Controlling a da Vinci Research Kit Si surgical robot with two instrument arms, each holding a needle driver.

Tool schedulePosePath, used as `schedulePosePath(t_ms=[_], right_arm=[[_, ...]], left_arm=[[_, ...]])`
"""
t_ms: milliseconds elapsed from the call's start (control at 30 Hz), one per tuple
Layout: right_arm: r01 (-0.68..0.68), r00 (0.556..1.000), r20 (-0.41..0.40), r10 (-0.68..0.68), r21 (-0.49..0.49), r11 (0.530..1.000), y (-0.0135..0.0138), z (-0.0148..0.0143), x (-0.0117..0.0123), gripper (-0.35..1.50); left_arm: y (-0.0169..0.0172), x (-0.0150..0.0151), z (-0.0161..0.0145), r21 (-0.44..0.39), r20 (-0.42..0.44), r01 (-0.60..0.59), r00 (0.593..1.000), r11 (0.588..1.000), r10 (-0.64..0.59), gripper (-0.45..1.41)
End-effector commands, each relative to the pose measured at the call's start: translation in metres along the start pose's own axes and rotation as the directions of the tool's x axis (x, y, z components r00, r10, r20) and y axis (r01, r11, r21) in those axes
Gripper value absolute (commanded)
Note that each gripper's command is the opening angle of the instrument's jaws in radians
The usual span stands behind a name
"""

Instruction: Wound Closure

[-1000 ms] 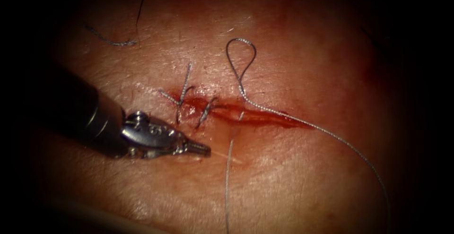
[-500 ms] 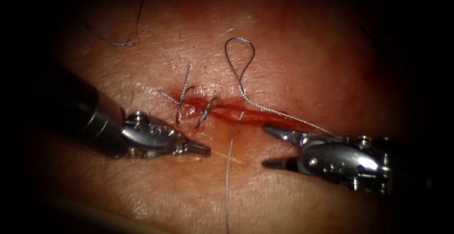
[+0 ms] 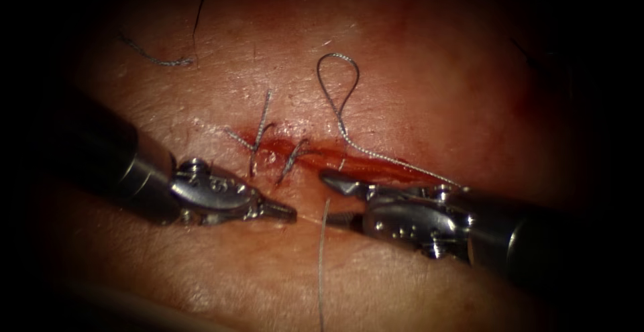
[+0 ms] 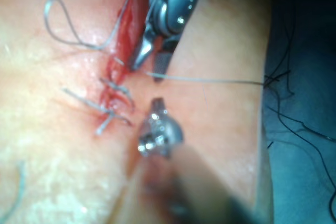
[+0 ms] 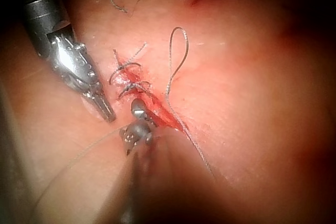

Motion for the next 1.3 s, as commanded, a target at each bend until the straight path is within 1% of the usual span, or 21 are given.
schedulePosePath(t_ms=[33, 100, 133, 167, 200, 233, 267, 367, 433, 533, 600, 633, 667, 800, 833, 867, 1000, 1167, 1300], right_arm=[[0.005, 1.000, -0.006, -0.005, 0.001, 1.000, -0.0006, 0.0014, 0.0008, 1.40], [0.005, 1.000, -0.005, -0.005, 0.001, 1.000, -0.0006, 0.0016, 0.0009, 1.36], [0.005, 1.000, -0.003, -0.005, 0.006, 1.000, -0.0007, 0.0017, 0.0011, 1.21], [0.006, 1.000, 0.000, -0.006, 0.028, 1.000, -0.0008, 0.0017, 0.0011, 0.93], [0.005, 1.000, 0.011, -0.006, 0.062, 0.998, -0.0008, 0.0017, 0.0011, 0.44], [0.003, 1.000, 0.021, -0.006, 0.120, 0.993, -0.0008, 0.0017, 0.0012, -0.23], [0.002, 1.000, 0.024, -0.007, 0.185, 0.983, -0.0010, 0.0017, 0.0011, -0.35], [0.015, 1.000, 0.013, -0.018, 0.210, 0.978, -0.0017, 0.0012, 0.0012, -0.35], [-0.003, 1.000, 0.011, 0.001, 0.225, 0.974, -0.0022, 0.0005, 0.0016, -0.35], [-0.039, 0.999, 0.006, 0.038, 0.232, 0.972, -0.0026, -0.0010, 0.0031, -0.35], [-0.062, 0.998, 0.003, 0.063, 0.237, 0.969, -0.0030, -0.0035, 0.0056, -0.35], [-0.060, 0.998, -0.001, 0.062, 0.240, 0.969, -0.0031, -0.0044, 0.0065, -0.35], [-0.062, 0.998, -0.015, 0.068, 0.251, 0.966, -0.0034, -0.0064, 0.0092, -0.35], [-0.060, 0.997, -0.036, 0.072, 0.270, 0.961, -0.0045, -0.0096, 0.0146, -0.35], [-0.050, 0.996, -0.054, 0.068, 0.280, 0.959, -0.0051, -0.0109, 0.0175, -0.35], [-0.048, 0.996, -0.059, 0.067, 0.283, 0.958, -0.0052, -0.0112, 0.0182, -0.35], [-0.054, 0.992, -0.095, 0.088, 0.310, 0.949, -0.0060, -0.0132, 0.0237, -0.35], [-0.055, 0.982, -0.151, 0.114, 0.347, 0.936, -0.0062, -0.0152, 0.0276, -0.35], [-0.051, 0.976, -0.180, 0.122, 0.359, 0.932, -0.0063, -0.0168, 0.0307, -0.35]], left_arm=[[0.0003, -0.0008, 0.0006, -0.002, 0.003, 0.003, 1.000, 1.000, -0.003, -0.18], [0.0003, -0.0008, 0.0006, -0.002, 0.003, 0.003, 1.000, 1.000, -0.003, -0.18], [0.0003, -0.0008, 0.0006, -0.002, 0.003, 0.003, 1.000, 1.000, -0.003, -0.20], [0.0003, -0.0008, 0.0006, -0.002, 0.003, 0.003, 1.000, 1.000, -0.003, -0.20], [0.0003, -0.0008, 0.0006, -0.002, 0.003, 0.003, 1.000, 1.000, -0.003, -0.20], [0.0003, -0.0008, 0.0006, -0.002, 0.003, 0.003, 1.000, 1.000, -0.003, -0.20], [0.0003, -0.0008, 0.0006, -0.002, 0.003, 0.003, 1.000, 1.000, -0.003, -0.20], [0.0003, -0.0008, 0.0006, -0.002, 0.003, 0.003, 1.000, 1.000, -0.003, -0.20], [0.0003, -0.0008, 0.0006, -0.002, 0.003, 0.003, 1.000, 1.000, -0.003, -0.20], [0.0003, -0.0008, 0.0006, -0.002, 0.003, 0.003, 1.000, 1.000, -0.003, -0.20], [0.0003, -0.0008, 0.0006, -0.002, 0.003, 0.003, 1.000, 1.000, -0.003, -0.20], [0.0003, -0.0008, 0.0006, -0.002, 0.003, 0.003, 1.000, 1.000, -0.003, -0.20], [0.0003, -0.0008, 0.0006, -0.002, 0.003, 0.003, 1.000, 1.000, -0.003, -0.20], [0.0003, -0.0008, 0.0007, -0.001, 0.002, 0.003, 1.000, 1.000, -0.003, -0.20], [0.0003, -0.0008, 0.0007, -0.001, 0.002, 0.004, 1.000, 1.000, -0.004, -0.20], [0.0003, -0.0008, 0.0007, -0.001, 0.002, 0.004, 1.000, 1.000, -0.004, -0.20], [0.0003, -0.0008, 0.0007, -0.001, 0.002, 0.004, 1.000, 1.000, -0.004, -0.20], [0.0003, -0.0008, 0.0006, -0.002, 0.003, 0.003, 1.000, 1.000, -0.003, -0.20], [0.0003, -0.0008, 0.0006, -0.002, 0.002, 0.003, 1.000, 1.000, -0.003, -0.20]])
